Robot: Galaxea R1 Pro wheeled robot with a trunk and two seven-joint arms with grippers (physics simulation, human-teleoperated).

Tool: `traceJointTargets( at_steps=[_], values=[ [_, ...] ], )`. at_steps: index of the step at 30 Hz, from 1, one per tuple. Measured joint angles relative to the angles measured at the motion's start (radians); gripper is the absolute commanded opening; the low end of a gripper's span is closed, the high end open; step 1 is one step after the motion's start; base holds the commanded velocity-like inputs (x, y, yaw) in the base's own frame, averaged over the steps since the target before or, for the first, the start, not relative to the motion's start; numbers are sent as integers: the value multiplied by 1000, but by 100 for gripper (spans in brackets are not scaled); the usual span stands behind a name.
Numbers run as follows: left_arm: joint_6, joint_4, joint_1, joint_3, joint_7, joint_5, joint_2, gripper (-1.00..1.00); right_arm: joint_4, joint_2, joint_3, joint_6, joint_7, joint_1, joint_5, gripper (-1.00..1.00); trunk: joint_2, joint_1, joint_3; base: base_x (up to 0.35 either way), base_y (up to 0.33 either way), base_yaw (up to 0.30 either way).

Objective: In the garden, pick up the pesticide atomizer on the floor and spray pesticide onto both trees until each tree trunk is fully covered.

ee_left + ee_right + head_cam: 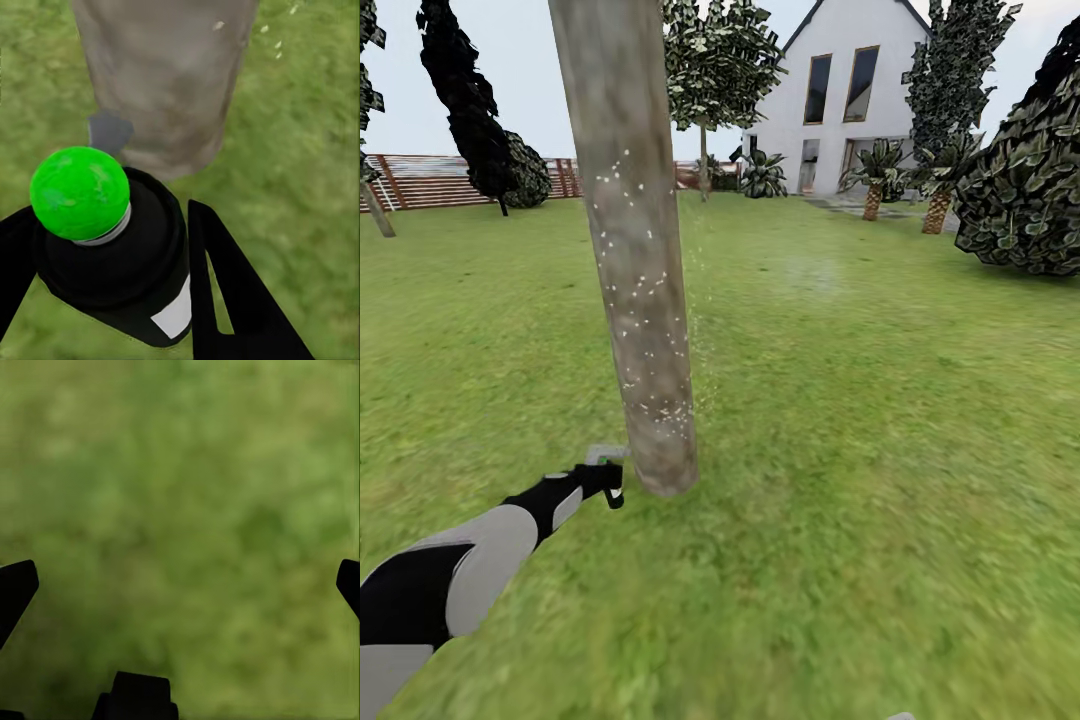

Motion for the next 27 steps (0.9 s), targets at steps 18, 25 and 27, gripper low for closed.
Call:
traceJointTargets(
  at_steps=[18, 25, 27],
  values=[
    [-13, -1, 60, 2, 0, 4, 8, -100, 1, 2, 0, 3, 3, 0, -1, 100, 0, 0, 0, -3, 341, -195],
    [-11, -1, 60, 3, 1, 4, 24, -100, 1, 6, 0, 3, 3, 0, -1, 100, 0, 0, 0, -54, 350, -49],
    [-11, -1, 60, 3, 0, 4, 25, -100, 1, 6, 0, 3, 3, 0, -1, 100, 0, 0, 0, -4, 350, -218]
  ],
)
